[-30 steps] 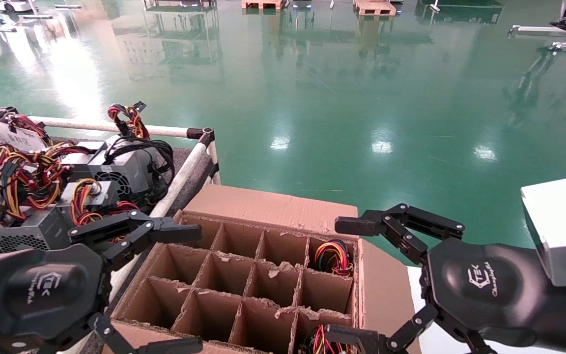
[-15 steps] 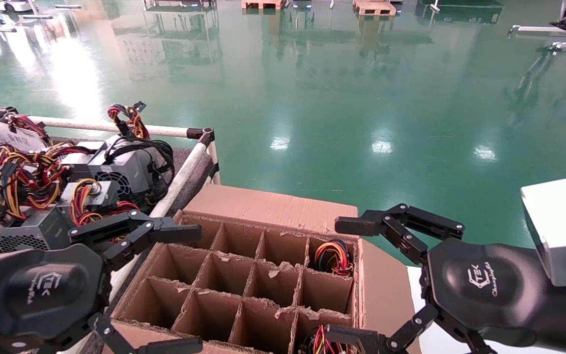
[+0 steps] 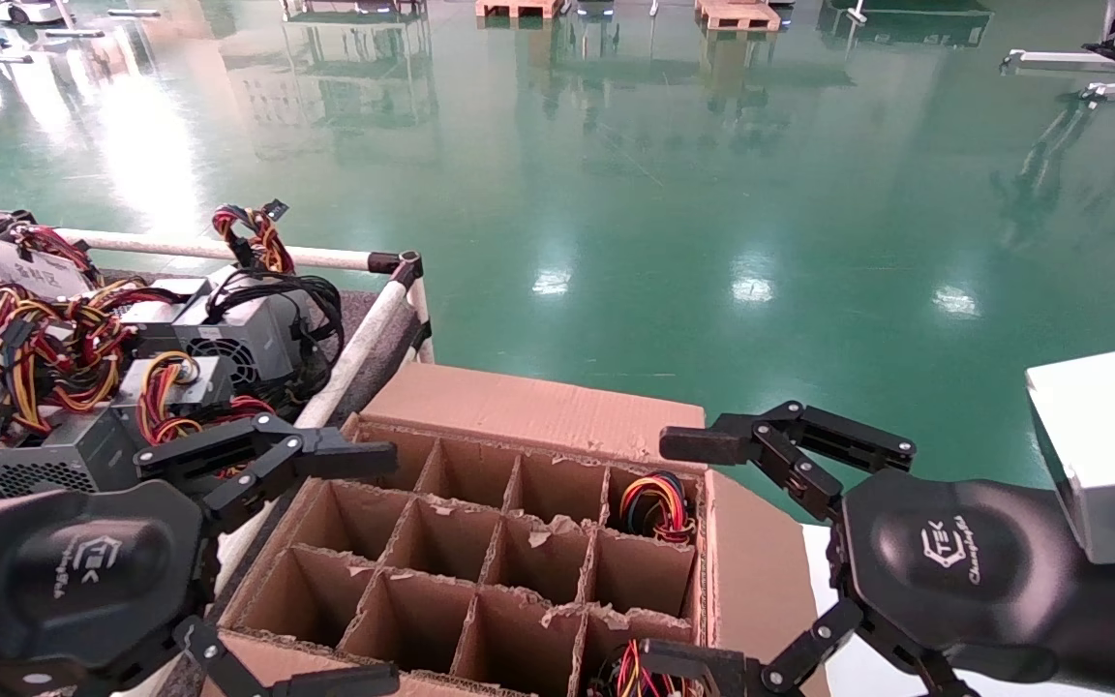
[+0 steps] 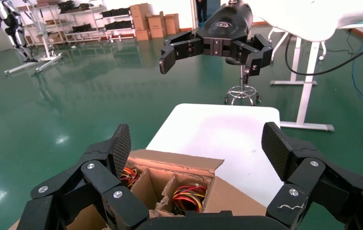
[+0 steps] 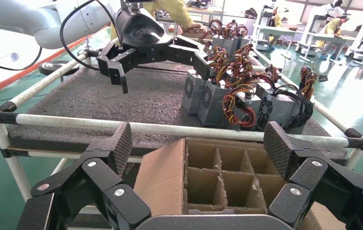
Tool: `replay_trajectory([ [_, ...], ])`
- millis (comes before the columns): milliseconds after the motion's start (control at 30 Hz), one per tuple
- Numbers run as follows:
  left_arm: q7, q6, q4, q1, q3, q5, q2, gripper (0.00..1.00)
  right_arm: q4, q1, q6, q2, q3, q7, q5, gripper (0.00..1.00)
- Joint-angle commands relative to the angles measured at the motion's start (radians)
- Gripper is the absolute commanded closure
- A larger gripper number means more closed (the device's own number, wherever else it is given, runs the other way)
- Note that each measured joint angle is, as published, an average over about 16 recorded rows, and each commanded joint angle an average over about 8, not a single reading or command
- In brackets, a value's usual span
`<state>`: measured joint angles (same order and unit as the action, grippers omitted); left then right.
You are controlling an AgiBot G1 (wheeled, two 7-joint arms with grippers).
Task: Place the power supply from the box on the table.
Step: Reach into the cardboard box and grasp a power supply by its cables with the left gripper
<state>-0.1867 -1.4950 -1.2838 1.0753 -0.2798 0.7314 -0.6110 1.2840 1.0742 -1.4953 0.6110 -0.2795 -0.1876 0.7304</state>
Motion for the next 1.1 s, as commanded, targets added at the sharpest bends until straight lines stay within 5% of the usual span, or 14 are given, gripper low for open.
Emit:
replay_trajectory([
  [33,-0.001,0.0,0.0,0.0,0.0,-0.001,0.0,0.0,0.0,0.0,0.0,0.0,0.0,0.0,0.0,1.0],
  [667,0.131,0.029,-0.011,0.115,-0.047,0.141,-0.019,0.0,0.0,0.0,0.0,0.0,0.0,0.0,0.0,1.0],
  [1100,0.27,0.178,-0.023,0.195,-0.165,0.292,-0.083,0.0,0.0,0.0,0.0,0.0,0.0,0.0,0.0,1.0],
])
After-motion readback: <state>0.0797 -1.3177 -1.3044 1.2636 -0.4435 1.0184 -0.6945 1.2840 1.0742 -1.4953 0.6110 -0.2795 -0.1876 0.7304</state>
